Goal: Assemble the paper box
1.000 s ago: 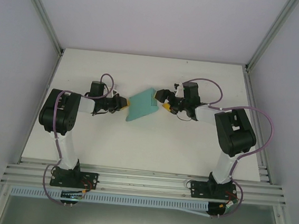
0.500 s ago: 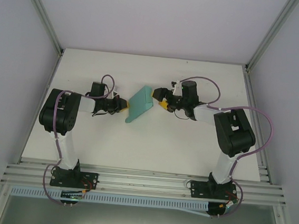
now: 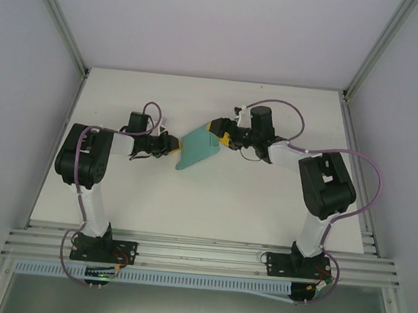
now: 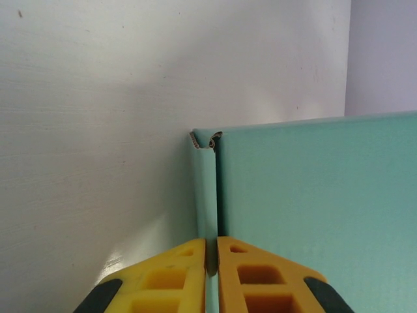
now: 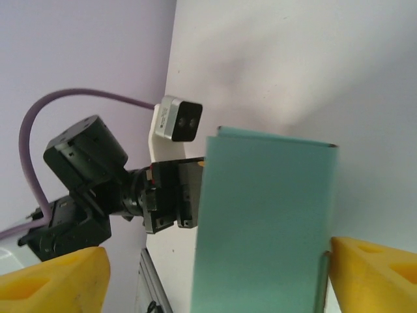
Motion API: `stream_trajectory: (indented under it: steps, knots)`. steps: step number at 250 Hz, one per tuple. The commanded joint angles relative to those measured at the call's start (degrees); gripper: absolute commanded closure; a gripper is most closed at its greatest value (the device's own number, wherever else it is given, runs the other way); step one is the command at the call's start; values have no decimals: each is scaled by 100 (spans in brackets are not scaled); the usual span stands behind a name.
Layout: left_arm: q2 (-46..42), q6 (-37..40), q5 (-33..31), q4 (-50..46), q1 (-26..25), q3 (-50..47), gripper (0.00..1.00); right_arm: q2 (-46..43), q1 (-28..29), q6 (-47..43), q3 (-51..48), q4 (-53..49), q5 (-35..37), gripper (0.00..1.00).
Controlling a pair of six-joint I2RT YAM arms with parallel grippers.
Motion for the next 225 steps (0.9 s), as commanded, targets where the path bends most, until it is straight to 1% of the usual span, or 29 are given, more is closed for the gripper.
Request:
stream_trajectory:
  steps: [1,10,26,40,54,62,75,87,101,112,118,142,156,158,177,181,187,188,193,209,225]
  knots:
    - [-287,215,47,-96,-28,92,88,154,35,-62,192,-222,-174,24]
    - [-336,255,8,-99,-28,104,88,161,47,-85,228,-310,-179,26]
    - [-418,356,1,-158,-29,155,87,180,76,-243,330,-595,-177,27]
    - [-473,461,-36,-274,-28,230,86,221,132,-442,478,-1017,-114,28]
    - [-534,612,-92,-473,-43,326,86,265,158,-638,611,-1428,-55,32]
    - [-577,688,-145,-556,-54,352,86,279,167,-741,675,-1668,3,36]
    - [-657,777,-208,-651,-56,361,85,256,171,-883,726,-1944,130,45]
    - [-745,834,-239,-672,-63,352,84,187,168,-973,706,-2036,247,49]
    - [-851,871,-280,-703,-63,356,84,88,161,-981,648,-2042,325,61]
    - [-929,928,-290,-731,-63,365,84,17,154,-939,612,-1984,310,63]
    - [-985,959,-261,-737,-63,373,83,-11,141,-909,597,-1955,289,63]
    - [-1214,1225,-301,-818,-69,417,70,-131,123,-728,491,-1743,292,63]
    - [-1320,1554,-413,-880,-87,415,59,-186,93,-574,415,-1644,351,64]
    - [-1441,1616,-437,-905,-95,418,57,-195,84,-559,413,-1622,360,64]
    - [-1829,2426,-751,-1182,-283,475,29,-224,-3,-312,308,-1468,339,66]
    - [-1908,2662,-838,-1244,-349,478,22,-230,-28,-236,273,-1405,299,66]
    - [-2027,3021,-971,-1326,-471,476,4,-233,-61,-125,218,-1289,226,67]
    - [-2051,3082,-999,-1332,-491,471,3,-233,-70,-97,208,-1264,215,67]
    - [-2150,3389,-1112,-1385,-610,463,1,-237,-102,21,145,-1144,161,67]
    - [-2407,4364,-1295,-1437,-1041,304,2,-255,-212,507,-72,-644,-6,67]
    - [-2609,4990,-1403,-1408,-1397,98,1,-311,-308,941,-244,-345,-54,69]
